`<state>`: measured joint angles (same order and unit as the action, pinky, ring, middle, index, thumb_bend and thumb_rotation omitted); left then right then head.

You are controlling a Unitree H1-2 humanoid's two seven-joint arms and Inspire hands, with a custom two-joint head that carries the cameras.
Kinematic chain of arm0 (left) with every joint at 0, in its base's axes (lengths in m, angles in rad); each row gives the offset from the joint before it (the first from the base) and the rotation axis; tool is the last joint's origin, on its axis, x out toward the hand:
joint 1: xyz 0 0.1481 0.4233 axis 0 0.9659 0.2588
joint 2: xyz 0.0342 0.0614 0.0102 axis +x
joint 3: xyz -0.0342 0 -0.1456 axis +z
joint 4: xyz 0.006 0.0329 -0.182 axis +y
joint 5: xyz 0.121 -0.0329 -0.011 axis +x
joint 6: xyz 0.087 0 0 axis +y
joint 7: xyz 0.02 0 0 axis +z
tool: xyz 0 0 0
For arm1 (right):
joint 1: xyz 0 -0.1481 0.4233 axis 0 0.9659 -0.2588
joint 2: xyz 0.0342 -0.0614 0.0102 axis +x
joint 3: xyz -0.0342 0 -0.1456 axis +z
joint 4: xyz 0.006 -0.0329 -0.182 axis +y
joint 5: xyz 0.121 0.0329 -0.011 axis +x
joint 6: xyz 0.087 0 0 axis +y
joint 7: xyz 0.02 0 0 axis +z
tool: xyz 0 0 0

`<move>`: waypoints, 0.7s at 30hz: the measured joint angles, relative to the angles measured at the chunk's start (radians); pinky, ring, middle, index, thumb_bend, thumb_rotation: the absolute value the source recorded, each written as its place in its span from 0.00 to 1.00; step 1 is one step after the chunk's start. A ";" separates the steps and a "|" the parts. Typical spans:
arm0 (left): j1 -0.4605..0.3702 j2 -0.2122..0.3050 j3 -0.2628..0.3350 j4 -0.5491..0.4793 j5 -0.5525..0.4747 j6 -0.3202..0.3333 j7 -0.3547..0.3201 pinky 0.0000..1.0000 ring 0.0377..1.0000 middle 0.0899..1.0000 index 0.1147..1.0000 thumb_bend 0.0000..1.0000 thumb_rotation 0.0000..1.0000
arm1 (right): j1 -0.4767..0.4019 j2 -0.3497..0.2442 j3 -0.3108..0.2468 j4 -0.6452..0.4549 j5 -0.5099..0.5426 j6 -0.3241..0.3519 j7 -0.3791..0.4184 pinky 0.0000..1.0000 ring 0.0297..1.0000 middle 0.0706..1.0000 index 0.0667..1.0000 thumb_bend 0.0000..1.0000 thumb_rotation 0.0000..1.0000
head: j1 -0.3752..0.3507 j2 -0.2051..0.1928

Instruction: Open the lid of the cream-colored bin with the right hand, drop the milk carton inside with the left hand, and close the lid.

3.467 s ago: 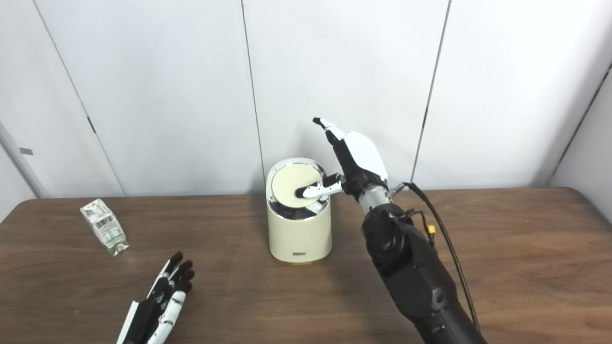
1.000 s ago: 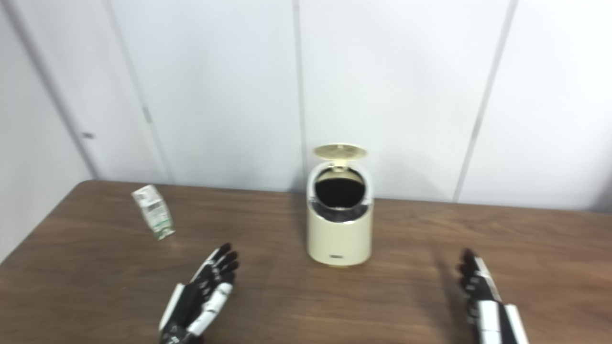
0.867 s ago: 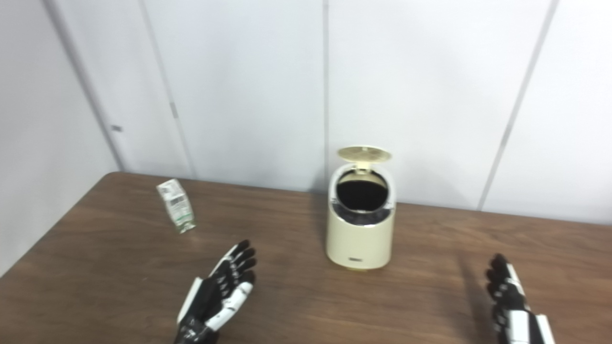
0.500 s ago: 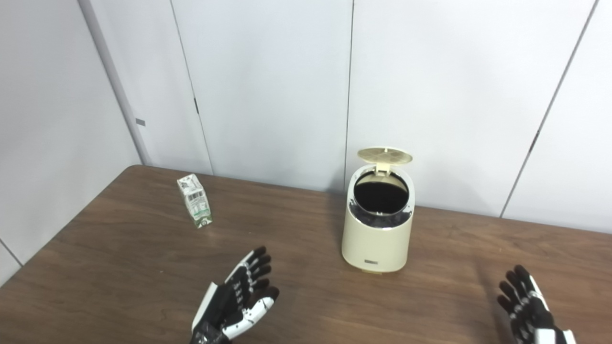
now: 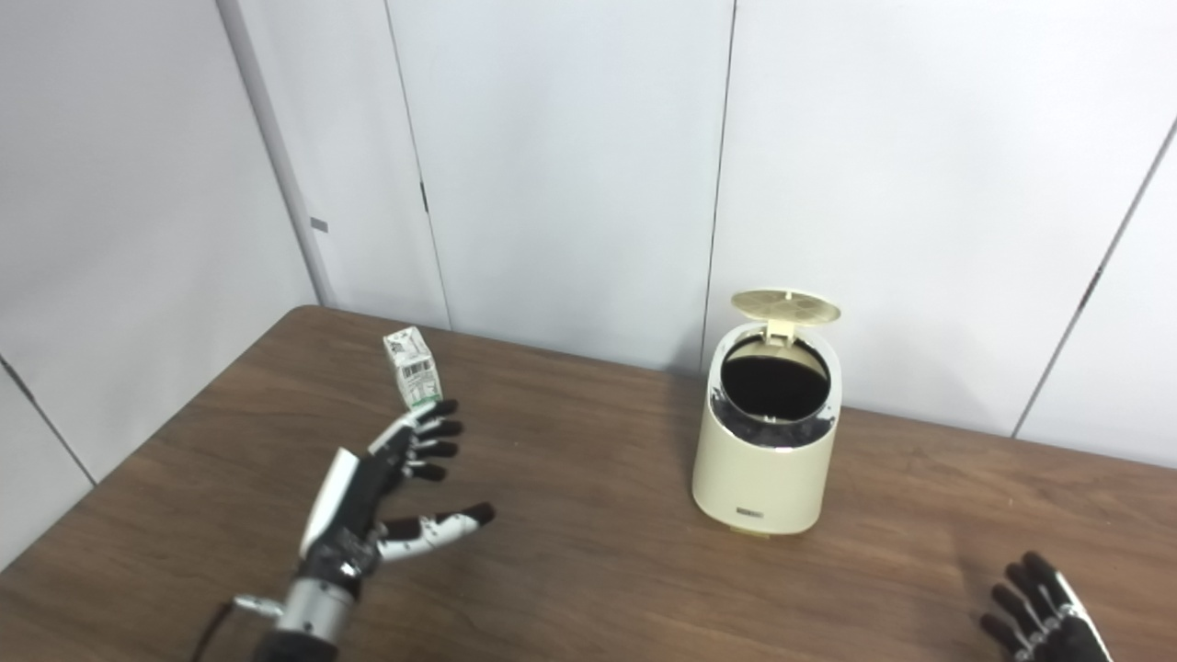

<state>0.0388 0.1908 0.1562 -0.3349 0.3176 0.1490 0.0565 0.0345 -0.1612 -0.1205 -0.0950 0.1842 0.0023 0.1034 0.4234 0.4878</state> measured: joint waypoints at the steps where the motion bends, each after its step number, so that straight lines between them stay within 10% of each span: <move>1: -0.006 0.017 0.005 -0.012 0.007 0.022 -0.010 0.58 0.72 0.83 0.86 0.82 0.01 | 0.002 0.001 -0.001 -0.001 0.000 0.001 0.000 0.79 0.86 0.87 0.85 0.69 0.87 | 0.000 0.000; 14: -0.114 0.207 0.010 -0.148 0.216 0.278 -0.147 0.49 0.65 0.79 0.82 0.89 0.04 | 0.001 0.001 -0.008 -0.002 0.006 0.011 0.000 0.77 0.85 0.86 0.84 0.74 0.85 | 0.014 0.011; 21: -0.193 0.204 0.085 -0.174 0.448 0.320 -0.321 0.55 0.68 0.76 0.80 0.87 0.06 | -0.009 0.003 -0.007 0.000 0.001 0.019 0.000 0.78 0.85 0.86 0.84 0.73 0.85 | 0.021 0.009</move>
<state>-0.1544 0.3950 0.2413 -0.5090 0.7659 0.4686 -0.2647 0.0254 -0.1582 -0.1272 -0.0951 0.1850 0.0212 0.1032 0.4449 0.4970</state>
